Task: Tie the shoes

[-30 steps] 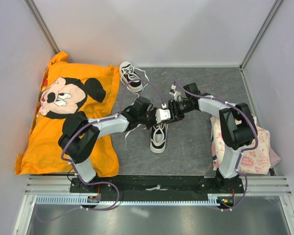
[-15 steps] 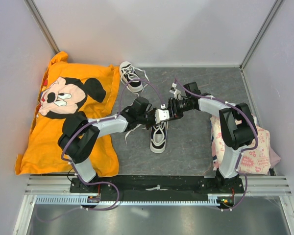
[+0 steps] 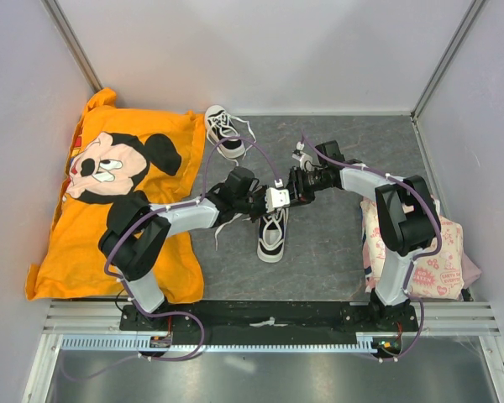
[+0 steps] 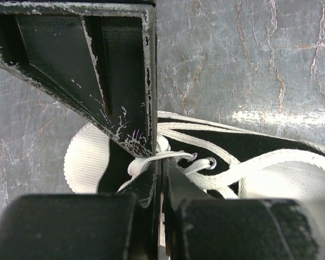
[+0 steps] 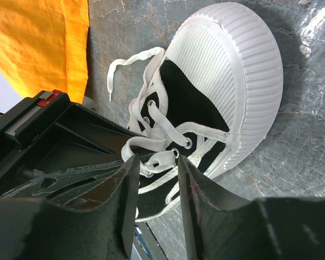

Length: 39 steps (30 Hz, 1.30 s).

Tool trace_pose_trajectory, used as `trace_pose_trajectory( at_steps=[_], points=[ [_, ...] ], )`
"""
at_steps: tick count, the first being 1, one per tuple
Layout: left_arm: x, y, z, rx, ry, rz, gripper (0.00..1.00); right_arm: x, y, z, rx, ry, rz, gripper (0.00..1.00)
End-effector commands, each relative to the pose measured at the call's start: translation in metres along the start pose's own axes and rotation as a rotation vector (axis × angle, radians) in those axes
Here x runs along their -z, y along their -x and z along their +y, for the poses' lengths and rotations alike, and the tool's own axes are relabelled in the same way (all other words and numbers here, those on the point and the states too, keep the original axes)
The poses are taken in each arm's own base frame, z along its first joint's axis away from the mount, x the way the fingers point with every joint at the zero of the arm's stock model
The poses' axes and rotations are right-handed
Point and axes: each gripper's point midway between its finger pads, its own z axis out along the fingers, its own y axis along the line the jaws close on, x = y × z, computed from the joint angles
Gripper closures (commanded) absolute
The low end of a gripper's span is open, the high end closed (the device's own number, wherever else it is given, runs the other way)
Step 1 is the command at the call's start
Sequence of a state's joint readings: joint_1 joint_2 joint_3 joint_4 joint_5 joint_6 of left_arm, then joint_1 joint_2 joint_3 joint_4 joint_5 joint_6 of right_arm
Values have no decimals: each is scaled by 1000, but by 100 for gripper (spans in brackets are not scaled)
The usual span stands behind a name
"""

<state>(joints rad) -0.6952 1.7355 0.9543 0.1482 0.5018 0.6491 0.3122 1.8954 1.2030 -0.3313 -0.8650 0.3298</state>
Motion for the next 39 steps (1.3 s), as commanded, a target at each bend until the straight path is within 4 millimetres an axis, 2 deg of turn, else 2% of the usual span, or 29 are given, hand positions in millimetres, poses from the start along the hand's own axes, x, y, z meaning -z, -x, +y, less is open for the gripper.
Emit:
trace_pose_trajectory(
  at_steps=[1,2,3,5,6,7,10,11,12,13,15,16,17,21,24,26,35,38,39],
  points=[
    [5,26,4,-47,10,-82,98,0,8,11,11,44,-9,61],
    [5,26,4,-45,10,-82,98,0,8,12,11,47,-9,66],
    [6,25,4,-44,12,-79,98,2,9,13,16,46,-14,79],
    [7,24,4,-37,12,-64,91,3,11,15,26,47,-21,90],
    [10,26,7,-41,24,-57,87,6,13,18,35,44,-28,100],
    [13,25,7,-41,27,-49,78,7,14,18,44,39,-33,100],
    [31,23,7,-39,32,-28,62,15,19,20,72,16,-59,100],
    [36,22,8,-39,36,-20,60,16,19,18,78,0,-65,100],
    [44,13,7,-13,31,6,58,20,21,21,91,-5,-74,100],
    [56,23,13,-23,55,-18,54,22,22,23,110,-10,-80,100],
    [73,11,11,12,40,10,37,26,23,26,125,-19,-88,100],
    [81,10,11,8,42,18,34,27,24,28,135,-20,-91,100],
    [85,5,12,-9,46,36,34,29,23,29,146,-25,-89,100],
    [100,-40,23,40,69,152,32,35,23,28,179,-58,-85,100],
    [100,-69,26,82,55,230,34,39,20,29,197,-72,-73,100],
    [95,-83,19,96,21,269,35,41,18,28,202,-86,-67,100],
    [82,-117,10,199,-37,408,43,49,14,34,260,-121,-34,100],
    [81,-126,-1,202,-70,451,58,51,11,32,284,-148,-18,100],
    [85,-130,-5,214,-80,473,72,52,11,32,290,-156,-14,100]
  ],
)
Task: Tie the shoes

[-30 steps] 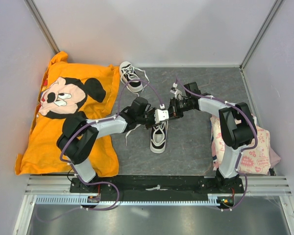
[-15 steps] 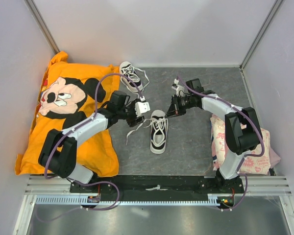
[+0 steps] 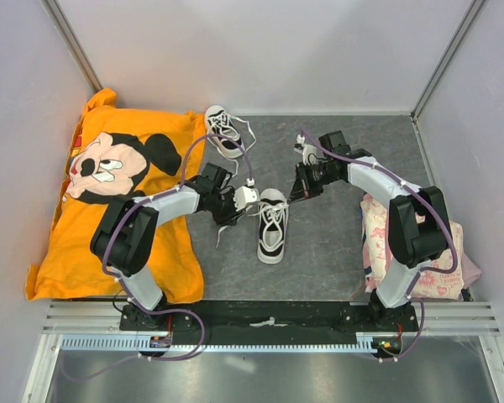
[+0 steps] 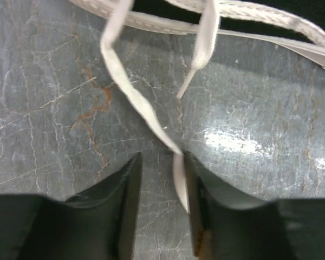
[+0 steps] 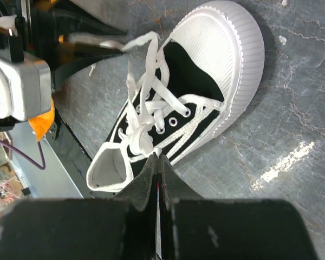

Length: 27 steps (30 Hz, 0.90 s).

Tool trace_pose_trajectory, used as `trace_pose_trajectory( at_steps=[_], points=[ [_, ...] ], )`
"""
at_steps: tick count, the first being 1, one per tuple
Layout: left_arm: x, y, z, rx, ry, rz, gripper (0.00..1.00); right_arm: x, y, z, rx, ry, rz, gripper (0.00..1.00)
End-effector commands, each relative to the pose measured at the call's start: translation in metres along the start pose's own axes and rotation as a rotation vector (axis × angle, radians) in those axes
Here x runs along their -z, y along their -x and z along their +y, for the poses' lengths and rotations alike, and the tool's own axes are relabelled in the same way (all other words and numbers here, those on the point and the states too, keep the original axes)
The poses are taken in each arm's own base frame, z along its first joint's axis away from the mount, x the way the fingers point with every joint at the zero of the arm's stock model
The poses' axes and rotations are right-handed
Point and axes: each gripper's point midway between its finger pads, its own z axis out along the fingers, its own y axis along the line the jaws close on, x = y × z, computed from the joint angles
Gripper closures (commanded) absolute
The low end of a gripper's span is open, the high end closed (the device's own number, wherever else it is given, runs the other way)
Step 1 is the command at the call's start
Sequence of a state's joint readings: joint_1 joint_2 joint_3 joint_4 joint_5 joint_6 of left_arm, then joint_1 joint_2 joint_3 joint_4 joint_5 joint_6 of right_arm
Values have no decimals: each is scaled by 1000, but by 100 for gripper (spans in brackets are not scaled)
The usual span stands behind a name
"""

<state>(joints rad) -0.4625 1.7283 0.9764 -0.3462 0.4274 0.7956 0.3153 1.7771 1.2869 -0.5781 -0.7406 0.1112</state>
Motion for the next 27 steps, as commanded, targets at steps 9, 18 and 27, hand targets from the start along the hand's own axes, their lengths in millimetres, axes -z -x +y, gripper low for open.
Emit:
trace_pose_trajectory(
  at_steps=[9,18,27],
  points=[
    [44,-28,-12,25,51,51,98,31,4,-7,204,-167,13,100],
    [82,-43,1,64,159,26,98,49,11,-15,320,-257,27,100],
    [103,-54,8,62,207,33,98,63,16,-40,467,-397,73,100]
  ],
)
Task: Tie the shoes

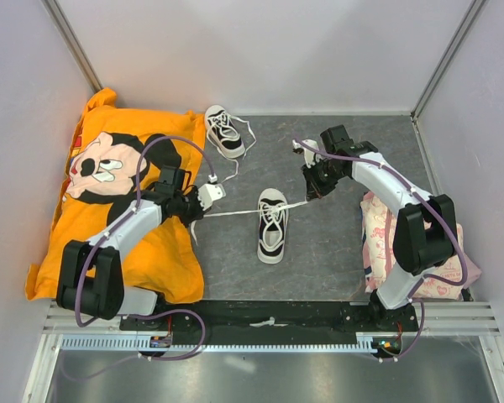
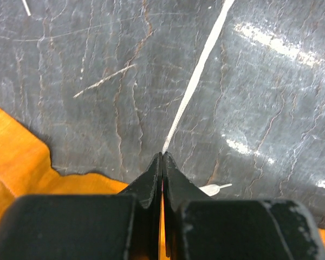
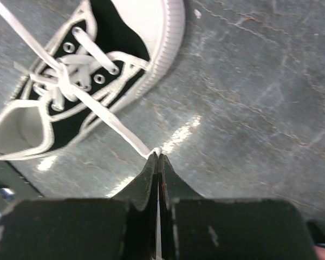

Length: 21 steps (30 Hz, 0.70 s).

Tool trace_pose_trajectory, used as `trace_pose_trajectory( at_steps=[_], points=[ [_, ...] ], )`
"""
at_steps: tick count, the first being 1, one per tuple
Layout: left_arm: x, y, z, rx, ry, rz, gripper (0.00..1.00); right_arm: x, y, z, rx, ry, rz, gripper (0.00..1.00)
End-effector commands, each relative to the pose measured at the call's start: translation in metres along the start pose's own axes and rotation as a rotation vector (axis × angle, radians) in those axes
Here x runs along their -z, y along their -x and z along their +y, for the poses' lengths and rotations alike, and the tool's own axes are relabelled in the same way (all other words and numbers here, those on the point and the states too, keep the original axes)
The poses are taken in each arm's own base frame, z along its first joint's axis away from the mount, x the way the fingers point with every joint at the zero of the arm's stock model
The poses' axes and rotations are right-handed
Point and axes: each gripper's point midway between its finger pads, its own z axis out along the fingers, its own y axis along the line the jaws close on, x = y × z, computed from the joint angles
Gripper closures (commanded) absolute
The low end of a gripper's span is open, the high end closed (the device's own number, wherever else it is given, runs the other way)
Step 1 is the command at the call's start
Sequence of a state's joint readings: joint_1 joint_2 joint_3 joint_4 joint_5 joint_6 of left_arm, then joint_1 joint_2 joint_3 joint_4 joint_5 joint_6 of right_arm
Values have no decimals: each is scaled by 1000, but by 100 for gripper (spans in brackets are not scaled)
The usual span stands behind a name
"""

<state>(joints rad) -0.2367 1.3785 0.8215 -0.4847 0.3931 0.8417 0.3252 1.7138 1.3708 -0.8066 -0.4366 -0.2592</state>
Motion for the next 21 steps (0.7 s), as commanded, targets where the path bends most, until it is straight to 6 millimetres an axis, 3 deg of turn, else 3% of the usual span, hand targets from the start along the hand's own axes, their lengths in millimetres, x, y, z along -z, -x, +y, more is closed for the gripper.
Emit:
trace_pose_trajectory(
  at_steps=[1,10,17,21],
  points=[
    [9,-4,0,-55,16,11,98,23,16,-19,143,-125,-25,100],
    [5,-6,1,-54,6,21,98,40,28,-34,309,-248,-40,100],
    [3,-1,5,-56,1,11,98,46,41,-20,517,-358,-74,100],
    [4,3,6,-53,2,0,98,60,61,-8,616,-473,-144,100]
  ],
)
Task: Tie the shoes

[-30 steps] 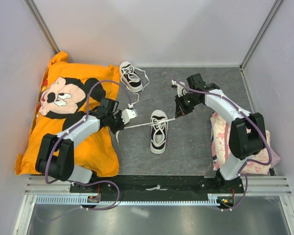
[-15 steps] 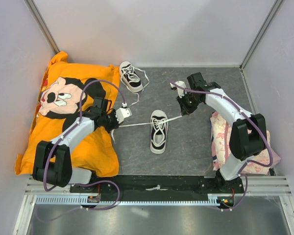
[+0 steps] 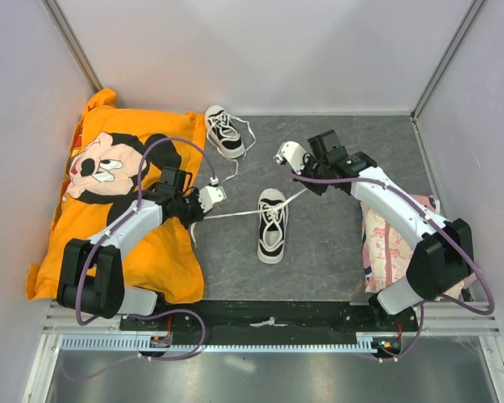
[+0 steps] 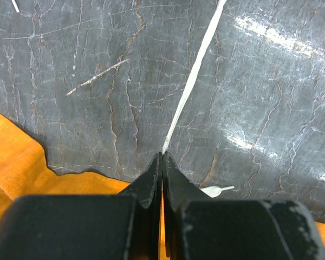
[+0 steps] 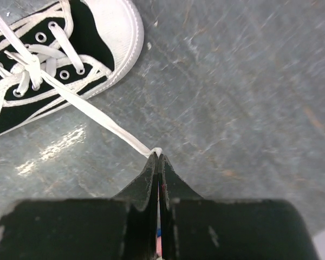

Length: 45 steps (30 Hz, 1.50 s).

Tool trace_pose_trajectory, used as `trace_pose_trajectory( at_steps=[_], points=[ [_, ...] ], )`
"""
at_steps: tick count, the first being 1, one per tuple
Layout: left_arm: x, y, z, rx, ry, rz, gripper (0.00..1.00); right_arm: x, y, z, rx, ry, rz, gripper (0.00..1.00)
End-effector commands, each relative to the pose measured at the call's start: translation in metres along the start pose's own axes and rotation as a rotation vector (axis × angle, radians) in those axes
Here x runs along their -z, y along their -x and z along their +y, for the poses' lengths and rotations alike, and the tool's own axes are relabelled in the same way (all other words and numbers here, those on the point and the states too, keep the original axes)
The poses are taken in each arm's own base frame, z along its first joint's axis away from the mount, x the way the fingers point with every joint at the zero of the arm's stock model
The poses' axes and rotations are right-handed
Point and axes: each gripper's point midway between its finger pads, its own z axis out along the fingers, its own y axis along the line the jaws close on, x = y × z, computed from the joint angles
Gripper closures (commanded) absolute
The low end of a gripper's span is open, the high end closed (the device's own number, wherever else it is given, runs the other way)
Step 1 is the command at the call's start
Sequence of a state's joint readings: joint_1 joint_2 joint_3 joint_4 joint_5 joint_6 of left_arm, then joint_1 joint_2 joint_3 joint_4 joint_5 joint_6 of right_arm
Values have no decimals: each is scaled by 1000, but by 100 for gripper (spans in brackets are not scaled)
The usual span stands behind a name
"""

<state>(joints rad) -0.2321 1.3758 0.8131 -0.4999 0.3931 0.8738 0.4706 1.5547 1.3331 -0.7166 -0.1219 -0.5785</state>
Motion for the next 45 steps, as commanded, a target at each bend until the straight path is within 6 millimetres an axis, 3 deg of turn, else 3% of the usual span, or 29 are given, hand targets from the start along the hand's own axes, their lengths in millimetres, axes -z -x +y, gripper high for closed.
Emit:
trace_pose_trajectory(
  at_steps=[1,6,14,19,25,27,30,31,33,34,36,38,39,42,43,44,45],
  points=[
    [3,7,8,-30,10,-11,98,23,27,-28,122,-218,-76,100],
    [2,3,7,-28,8,-2,98,35,34,-35,175,-304,-97,100],
    [0,1,5,-25,7,-2,98,28,29,-16,340,-358,-98,100],
    [11,20,1,-32,-14,-68,98,25,36,-10,263,-321,-124,100],
    [58,87,-60,-84,-240,-362,98,13,38,13,169,-204,-157,100],
    [66,96,-81,-117,-287,-399,98,6,42,18,144,-171,-165,100],
    [83,120,-124,-213,-376,-481,98,-5,55,25,102,-110,-196,100],
    [88,132,-147,-272,-426,-508,98,-6,60,25,88,-99,-209,100],
    [89,151,-163,-297,-446,-550,98,-13,75,29,41,-63,-243,100],
    [90,161,-181,-340,-478,-571,98,-15,80,30,26,-46,-256,100],
    [85,178,-204,-354,-510,-590,98,-20,94,35,-10,-6,-290,100],
    [73,200,-213,-377,-499,-619,98,-26,104,45,-27,62,-327,100],
    [72,211,-231,-412,-531,-631,98,-26,111,47,-46,82,-346,100],
    [61,235,-252,-421,-557,-646,98,-31,122,61,-92,176,-367,100],
    [58,242,-251,-416,-541,-658,97,-30,125,70,-99,229,-379,99],
    [58,246,-252,-390,-551,-650,90,-30,123,77,-107,273,-367,89],
    [55,247,-250,-366,-551,-634,79,-26,127,80,-113,290,-375,83]
  ],
)
